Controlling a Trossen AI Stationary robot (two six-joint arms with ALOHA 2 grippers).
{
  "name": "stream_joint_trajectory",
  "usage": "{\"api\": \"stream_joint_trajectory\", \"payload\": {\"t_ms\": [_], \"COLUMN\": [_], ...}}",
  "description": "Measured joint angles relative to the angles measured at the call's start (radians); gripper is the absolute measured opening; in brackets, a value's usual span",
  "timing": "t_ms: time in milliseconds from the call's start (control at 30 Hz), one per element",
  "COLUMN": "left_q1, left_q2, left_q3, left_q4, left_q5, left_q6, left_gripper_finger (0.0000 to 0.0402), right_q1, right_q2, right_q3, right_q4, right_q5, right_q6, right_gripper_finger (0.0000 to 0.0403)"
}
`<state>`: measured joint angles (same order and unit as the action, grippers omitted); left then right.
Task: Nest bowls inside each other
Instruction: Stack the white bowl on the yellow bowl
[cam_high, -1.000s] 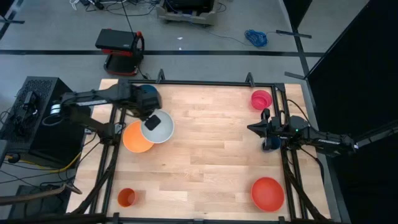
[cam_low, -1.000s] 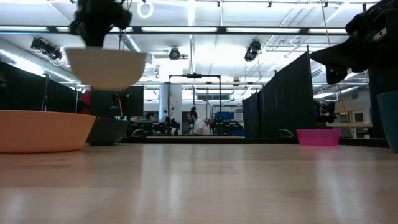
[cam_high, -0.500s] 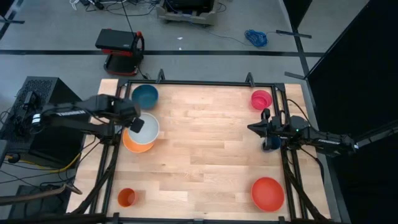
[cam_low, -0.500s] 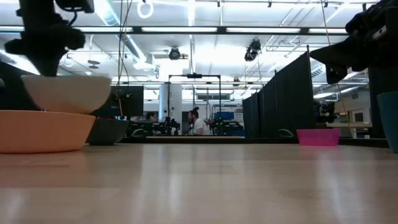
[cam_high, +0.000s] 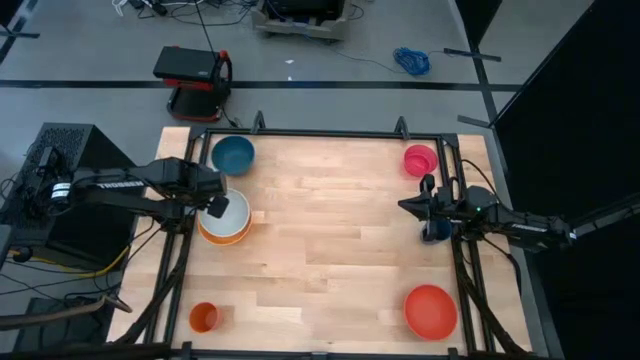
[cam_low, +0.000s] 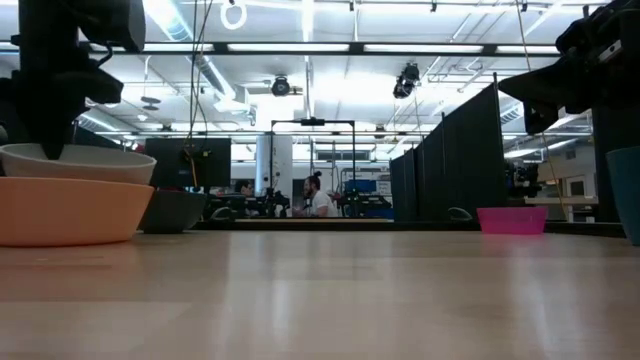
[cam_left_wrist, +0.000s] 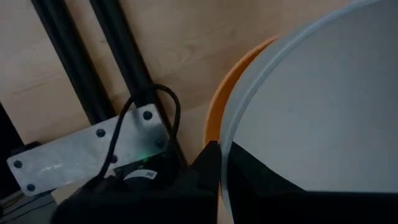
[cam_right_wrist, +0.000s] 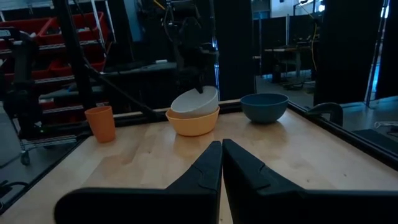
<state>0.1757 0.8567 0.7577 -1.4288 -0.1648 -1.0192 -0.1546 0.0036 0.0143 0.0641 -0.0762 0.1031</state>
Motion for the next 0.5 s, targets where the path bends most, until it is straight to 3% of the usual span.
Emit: {"api": "stream_joint_trajectory", "payload": {"t_ms": [500], "left_q1": [0.000], "left_q2": [0.001], "left_q3": [-0.003], "left_q4": [0.052], "left_q5": [0.069], "left_q6": [-0.006], "left_gripper_finger": [0.0033], "right_q1": [0.000], "right_q2": [0.000], "right_q3": [0.000], "right_q4": [0.001], "right_q5": [0.000], "right_q6": [-0.001], "right_gripper_finger": [0.0000]}}
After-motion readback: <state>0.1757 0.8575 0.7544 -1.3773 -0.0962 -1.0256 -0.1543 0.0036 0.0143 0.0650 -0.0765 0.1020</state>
